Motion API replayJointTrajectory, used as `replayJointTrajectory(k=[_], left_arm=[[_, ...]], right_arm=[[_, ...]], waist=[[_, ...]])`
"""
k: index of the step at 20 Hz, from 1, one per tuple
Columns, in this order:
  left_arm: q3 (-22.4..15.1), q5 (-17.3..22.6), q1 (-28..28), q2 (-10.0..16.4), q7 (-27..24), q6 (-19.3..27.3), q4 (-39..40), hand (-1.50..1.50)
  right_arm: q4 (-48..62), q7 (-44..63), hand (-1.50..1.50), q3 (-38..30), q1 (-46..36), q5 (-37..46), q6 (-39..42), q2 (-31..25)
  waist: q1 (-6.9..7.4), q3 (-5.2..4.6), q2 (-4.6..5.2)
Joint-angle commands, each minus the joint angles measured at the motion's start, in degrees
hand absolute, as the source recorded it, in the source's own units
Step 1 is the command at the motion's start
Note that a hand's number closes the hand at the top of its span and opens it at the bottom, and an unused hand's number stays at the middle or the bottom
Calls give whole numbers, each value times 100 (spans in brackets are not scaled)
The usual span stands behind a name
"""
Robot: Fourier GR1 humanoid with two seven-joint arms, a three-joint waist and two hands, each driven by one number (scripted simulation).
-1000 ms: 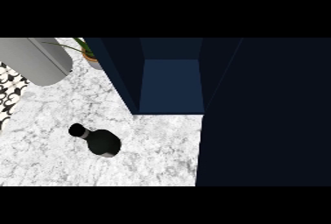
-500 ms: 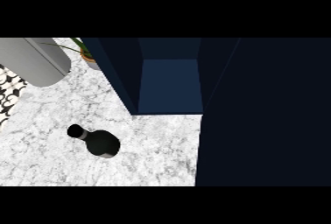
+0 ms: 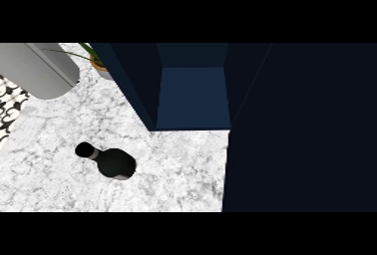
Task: Pick up the wine, place it into the cabinet and close the cabinet
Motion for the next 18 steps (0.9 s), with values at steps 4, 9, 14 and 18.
replayJointTrajectory(k=[4, 9, 14, 18], left_arm=[[-488, -1154, -123, -440, -578, -785, 776, -150], [-900, -1885, -378, -765, -1062, -1282, 1783, -150], [-995, -3135, -800, -1122, -1927, -1179, 2655, -150], [-751, -3678, -577, -1177, -2817, -1461, 3234, -150]], right_arm=[[-966, 284, -150, -74, 356, -466, 59, -61], [-1201, 216, -150, 218, 555, -304, 120, -61], [-761, 203, -150, -343, 137, -686, 199, -68], [-976, -77, -150, -519, 645, -836, 376, -183]], waist=[[28, 1, 5], [-47, -4, 6], [5, -1, 26], [-24, 0, 19]])
